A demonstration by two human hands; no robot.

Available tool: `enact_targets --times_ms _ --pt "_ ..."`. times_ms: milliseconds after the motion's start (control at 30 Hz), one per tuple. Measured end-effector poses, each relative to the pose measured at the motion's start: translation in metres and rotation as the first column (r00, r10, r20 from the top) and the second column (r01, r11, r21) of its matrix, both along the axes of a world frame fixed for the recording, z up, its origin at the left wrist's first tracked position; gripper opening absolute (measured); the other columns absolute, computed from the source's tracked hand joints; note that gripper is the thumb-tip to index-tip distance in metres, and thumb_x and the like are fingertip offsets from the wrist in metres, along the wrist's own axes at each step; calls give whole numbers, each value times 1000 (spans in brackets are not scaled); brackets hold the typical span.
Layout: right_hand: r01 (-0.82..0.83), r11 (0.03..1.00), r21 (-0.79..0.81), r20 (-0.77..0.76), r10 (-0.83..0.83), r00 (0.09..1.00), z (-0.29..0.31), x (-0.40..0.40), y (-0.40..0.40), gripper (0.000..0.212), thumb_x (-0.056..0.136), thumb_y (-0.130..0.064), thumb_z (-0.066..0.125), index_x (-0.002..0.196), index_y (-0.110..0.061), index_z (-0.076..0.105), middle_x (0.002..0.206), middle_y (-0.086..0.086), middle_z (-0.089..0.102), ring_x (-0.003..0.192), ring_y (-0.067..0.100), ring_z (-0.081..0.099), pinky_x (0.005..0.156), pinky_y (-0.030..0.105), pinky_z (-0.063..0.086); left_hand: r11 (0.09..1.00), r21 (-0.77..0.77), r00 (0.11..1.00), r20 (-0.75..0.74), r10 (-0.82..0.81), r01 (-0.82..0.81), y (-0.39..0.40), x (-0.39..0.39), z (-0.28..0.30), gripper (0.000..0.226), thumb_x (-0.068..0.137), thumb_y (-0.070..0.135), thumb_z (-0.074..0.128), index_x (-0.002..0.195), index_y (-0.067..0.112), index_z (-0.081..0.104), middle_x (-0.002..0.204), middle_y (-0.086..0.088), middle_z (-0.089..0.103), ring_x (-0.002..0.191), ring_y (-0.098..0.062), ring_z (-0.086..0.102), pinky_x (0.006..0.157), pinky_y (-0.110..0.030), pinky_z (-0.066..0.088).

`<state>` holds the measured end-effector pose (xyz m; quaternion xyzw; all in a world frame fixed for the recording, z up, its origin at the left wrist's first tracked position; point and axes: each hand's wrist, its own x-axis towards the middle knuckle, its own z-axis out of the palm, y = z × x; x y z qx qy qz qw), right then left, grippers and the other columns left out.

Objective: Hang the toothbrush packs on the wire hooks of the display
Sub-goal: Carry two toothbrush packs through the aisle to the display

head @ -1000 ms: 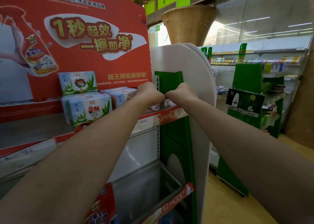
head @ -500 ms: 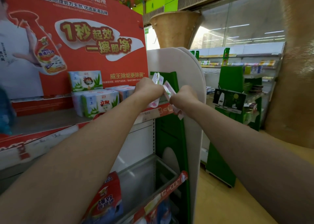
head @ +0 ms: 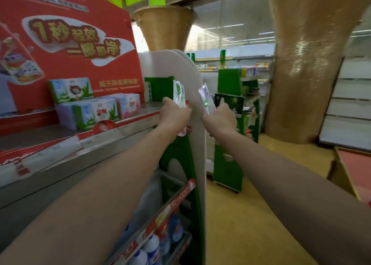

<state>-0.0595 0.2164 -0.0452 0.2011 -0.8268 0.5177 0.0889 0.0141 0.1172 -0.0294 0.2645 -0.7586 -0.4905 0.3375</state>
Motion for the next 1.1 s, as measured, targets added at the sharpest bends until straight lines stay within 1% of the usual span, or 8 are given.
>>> enact_targets --times_ms 100,200,367,467,667,833,1000,1100 --pt "95 995 36 11 -95 995 -10 -6 35 23 88 -15 66 104 -10 50 83 3 49 79 23 57 62 37 51 996 48 997 -9 -80 80 27 -11 -10 50 92 13 62 134 17 35 123 -18 53 81 -33 73 45 -32 57" --pt "156 987 50 11 -156 988 -18 -13 68 18 88 -11 62 102 -6 51 86 6 54 70 19 52 52 31 41 986 55 987 21 -160 158 54 -28 -17 58 94 12 61 142 18 31 126 -18 51 81 -32 73 58 -42 65" --pt "236 971 37 15 -237 972 -23 -27 116 17 86 -7 64 81 -12 49 76 4 52 66 20 55 64 39 52 963 34 959 83 -270 268 100 -63 -25 59 94 12 61 144 16 31 126 -17 53 74 -29 75 62 -51 65" --pt "290 956 32 14 -291 957 -24 -47 148 12 84 -7 63 89 -8 53 80 7 56 72 25 59 65 42 54 940 48 935 90 -342 339 132 -94 -26 64 88 16 62 143 17 30 124 -19 55 80 -33 74 65 -54 65" --pt "409 912 5 43 -409 911 -27 -103 214 17 82 -13 64 95 -10 52 89 9 60 75 31 67 65 47 62 907 -8 902 110 -417 420 203 -167 -24 52 93 11 58 139 8 33 123 -15 55 96 -29 63 55 -36 50" --pt "466 884 -31 67 -463 884 -27 -163 264 27 82 -17 63 106 -7 57 93 10 61 80 33 68 67 49 62 846 56 842 81 -534 531 262 -230 -22 41 91 5 57 125 14 37 104 -16 58 66 -33 73 61 -48 64" --pt "491 870 -42 76 -487 870 -29 -223 310 25 86 -19 66 105 -9 53 88 5 56 82 31 67 71 50 62 827 40 825 65 -562 561 305 -292 -24 40 90 4 59 121 17 38 106 -17 60 66 -35 74 61 -59 63" --pt "523 852 -14 71 -521 851 -33 -256 332 28 86 -18 66 108 -9 52 97 9 59 85 33 68 70 50 62 826 51 823 75 -563 561 323 -326 -27 39 93 6 60 120 19 36 106 -17 58 66 -32 73 61 -56 64"
